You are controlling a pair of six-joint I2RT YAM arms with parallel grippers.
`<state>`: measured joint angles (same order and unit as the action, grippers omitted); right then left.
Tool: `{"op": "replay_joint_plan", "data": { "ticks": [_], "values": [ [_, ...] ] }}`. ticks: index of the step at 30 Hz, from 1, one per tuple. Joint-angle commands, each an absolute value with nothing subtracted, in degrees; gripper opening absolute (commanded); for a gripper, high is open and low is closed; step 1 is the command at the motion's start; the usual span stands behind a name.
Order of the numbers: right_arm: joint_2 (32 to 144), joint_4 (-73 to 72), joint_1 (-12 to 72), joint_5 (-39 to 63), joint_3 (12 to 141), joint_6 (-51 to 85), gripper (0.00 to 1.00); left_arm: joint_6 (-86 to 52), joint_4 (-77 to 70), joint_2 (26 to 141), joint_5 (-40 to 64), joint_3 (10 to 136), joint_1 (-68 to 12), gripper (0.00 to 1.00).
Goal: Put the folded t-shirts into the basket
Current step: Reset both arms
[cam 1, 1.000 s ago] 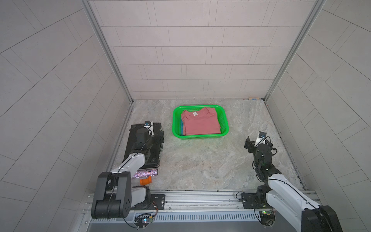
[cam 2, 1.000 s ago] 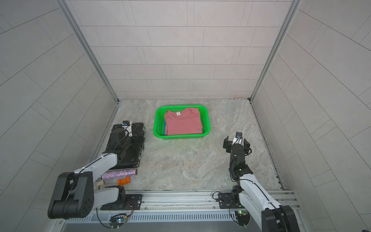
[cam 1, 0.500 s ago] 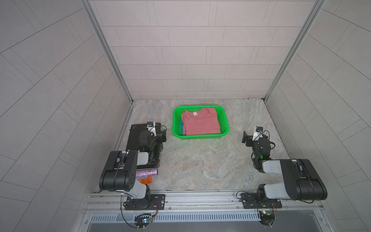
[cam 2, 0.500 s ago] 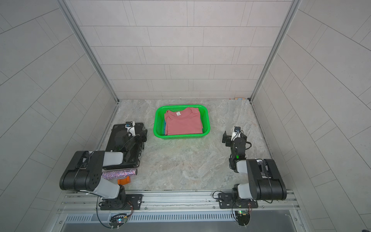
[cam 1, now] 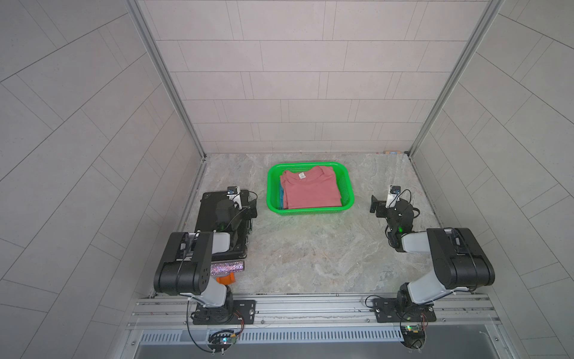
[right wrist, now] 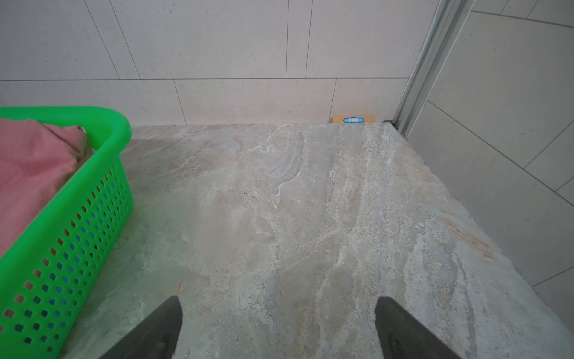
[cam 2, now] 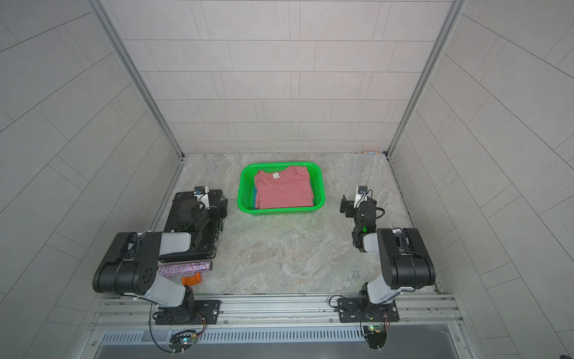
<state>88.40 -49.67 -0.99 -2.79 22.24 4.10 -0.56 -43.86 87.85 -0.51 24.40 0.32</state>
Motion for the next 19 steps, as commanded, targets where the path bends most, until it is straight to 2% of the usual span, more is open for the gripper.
{"op": "replay_joint_plan", "data": {
  "ticks": [1,19],
  "values": [
    [88.21,-49.35,-0.93,-3.25,22.28,4.75,1.0,-0.57,-42.89,87.56,-0.64,25.04,0.02,1.0],
    [87.65,-47.54,-0.95,-3.31,22.68,4.67,1.0,-0.61,-42.79,87.67,-0.75,25.14,0.02,1.0]
  ]
}}
